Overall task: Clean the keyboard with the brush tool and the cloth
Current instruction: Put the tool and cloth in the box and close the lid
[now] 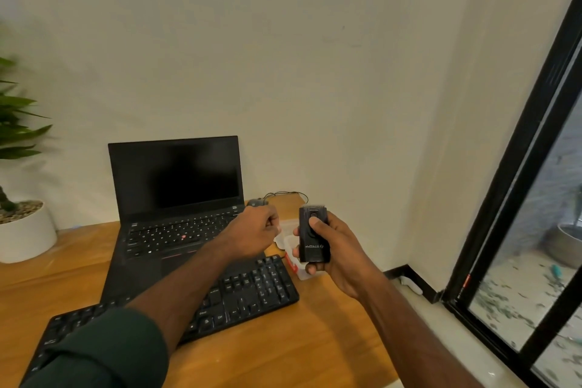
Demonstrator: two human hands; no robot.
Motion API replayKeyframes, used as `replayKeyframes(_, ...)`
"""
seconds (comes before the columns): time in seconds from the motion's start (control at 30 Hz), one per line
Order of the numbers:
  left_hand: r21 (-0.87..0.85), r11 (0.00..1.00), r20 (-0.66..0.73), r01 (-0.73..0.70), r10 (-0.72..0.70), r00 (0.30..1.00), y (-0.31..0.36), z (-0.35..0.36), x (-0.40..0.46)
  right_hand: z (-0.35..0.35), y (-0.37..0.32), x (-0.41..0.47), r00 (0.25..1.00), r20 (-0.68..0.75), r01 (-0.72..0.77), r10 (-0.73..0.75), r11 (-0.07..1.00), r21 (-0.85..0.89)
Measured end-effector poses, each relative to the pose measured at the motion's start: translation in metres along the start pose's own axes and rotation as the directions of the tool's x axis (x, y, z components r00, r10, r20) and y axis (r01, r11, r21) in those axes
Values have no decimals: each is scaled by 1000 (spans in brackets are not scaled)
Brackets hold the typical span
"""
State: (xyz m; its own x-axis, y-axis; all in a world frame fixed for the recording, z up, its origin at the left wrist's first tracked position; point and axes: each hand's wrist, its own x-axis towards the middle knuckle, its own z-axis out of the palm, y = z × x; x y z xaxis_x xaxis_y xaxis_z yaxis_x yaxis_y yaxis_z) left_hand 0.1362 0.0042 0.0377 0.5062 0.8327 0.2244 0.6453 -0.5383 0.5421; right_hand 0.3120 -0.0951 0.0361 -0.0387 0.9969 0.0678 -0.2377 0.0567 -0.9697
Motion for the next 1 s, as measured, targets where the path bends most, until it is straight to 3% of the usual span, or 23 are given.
replayKeyframes(0.3, 1, 1000, 23, 4, -4, 1000, 0, 3, 6, -8, 3, 5, 1000, -3, 11, -11, 1000, 20)
replayKeyframes(0.47, 5, 1000, 34, 10, -11, 999, -3, 9, 10, -25, 8, 14, 996, 2, -92, 92, 985, 147)
replayKeyframes(0.53, 6, 1000, 44, 15, -15, 999, -6, 13, 12, -36, 9, 22, 995, -39, -87, 89, 994, 67)
replayKeyframes(0.57, 5, 1000, 51, 22, -22, 998, -8, 15, 13, -42, 10, 27, 997, -55, -64, 61, 996, -60)
replayKeyframes(0.6, 8, 1000, 57, 29, -29, 998, -10, 18, 15, -49, 11, 33, 998, -64, -19, 2, 964, -265)
replayKeyframes(0.63, 13, 999, 63, 36, -37, 997, -12, 20, 17, -58, 13, 40, 995, -54, 43, -82, 861, -507)
replayKeyframes(0.7, 21, 999, 71, 47, -49, 996, -17, 25, 21, -74, 17, 57, 979, 12, 124, -201, 553, -824)
replayKeyframes(0.77, 13, 999, 81, 53, -53, 995, -21, 30, 25, -85, 23, 75, 982, 64, 126, -179, 358, -925)
replayKeyframes(0.87, 3, 998, 88, 56, -56, 995, -26, 37, 31, -88, 31, 97, 993, 98, 107, -66, 158, -982)
replayKeyframes(1.0, 9, 996, 113, 90, -91, 990, -39, 48, 40, -85, 45, 117, 994, 85, 80, 65, 73, -994)
